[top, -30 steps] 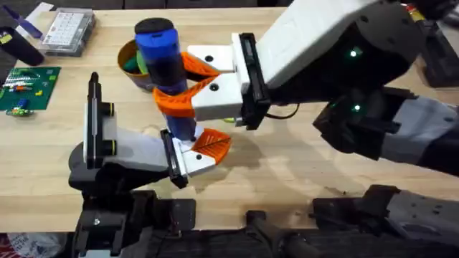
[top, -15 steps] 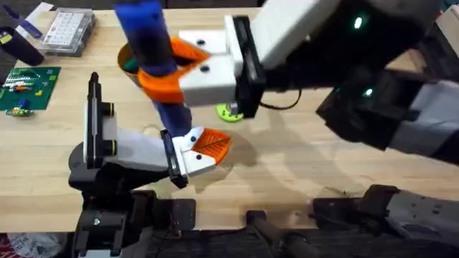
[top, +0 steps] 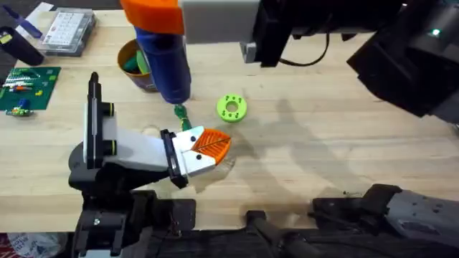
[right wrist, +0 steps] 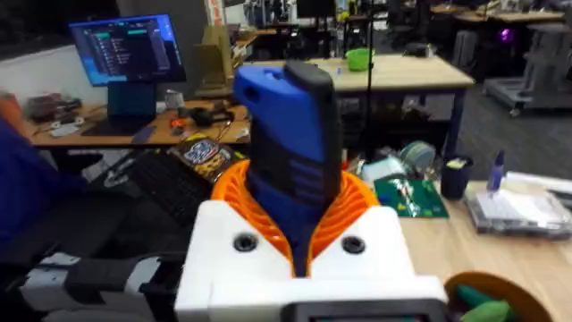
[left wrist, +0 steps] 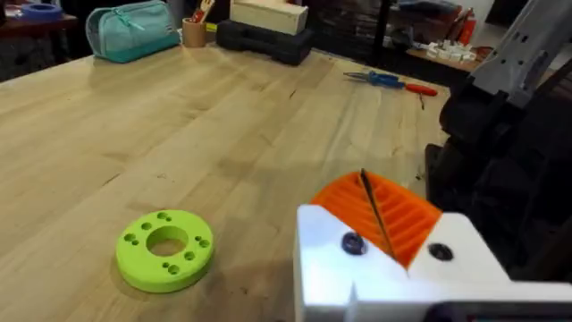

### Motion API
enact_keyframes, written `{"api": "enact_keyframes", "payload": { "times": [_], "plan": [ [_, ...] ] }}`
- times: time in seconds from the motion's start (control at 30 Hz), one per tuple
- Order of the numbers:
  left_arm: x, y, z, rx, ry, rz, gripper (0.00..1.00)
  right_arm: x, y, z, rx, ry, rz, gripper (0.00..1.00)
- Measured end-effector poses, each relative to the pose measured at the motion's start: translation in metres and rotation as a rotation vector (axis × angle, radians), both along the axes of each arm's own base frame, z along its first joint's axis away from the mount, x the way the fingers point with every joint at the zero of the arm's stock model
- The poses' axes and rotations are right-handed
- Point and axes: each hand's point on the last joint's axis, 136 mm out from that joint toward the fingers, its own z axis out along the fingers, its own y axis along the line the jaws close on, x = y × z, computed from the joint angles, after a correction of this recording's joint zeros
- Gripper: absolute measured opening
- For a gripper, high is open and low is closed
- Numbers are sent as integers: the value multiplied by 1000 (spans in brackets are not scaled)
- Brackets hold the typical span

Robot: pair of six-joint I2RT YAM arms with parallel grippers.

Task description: Pick up the gripper from the table and insert it into the empty holder that is missing its gripper. Then pick up a screw, insert it into the mounting hole, and use the screwdriver to tighten it. Finally, clean up the table by picking up the vegetable and placing it into the bucket.

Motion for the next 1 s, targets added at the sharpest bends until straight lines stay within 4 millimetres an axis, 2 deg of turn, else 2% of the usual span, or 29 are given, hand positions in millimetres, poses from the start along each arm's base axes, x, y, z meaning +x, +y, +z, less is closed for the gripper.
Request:
{"api": "enact_keyframes", "payload": {
  "times": [0.2, 0.43, 0.8, 1.0],
  "plan": [
    [0, 0, 0, 0, 0, 0, 15, -3, 2, -18, -77, 53, 27, 42],
    [0, 0, 0, 0, 0, 0, 15, -11, 5, -35, -131, 24, 58, 41],
    [0, 0, 0, 0, 0, 0, 15, -21, 7, -35, -122, -44, 96, 42],
    [0, 0, 0, 0, 0, 0, 15, -21, 6, -29, -43, -112, 82, 41]
  ]
}}
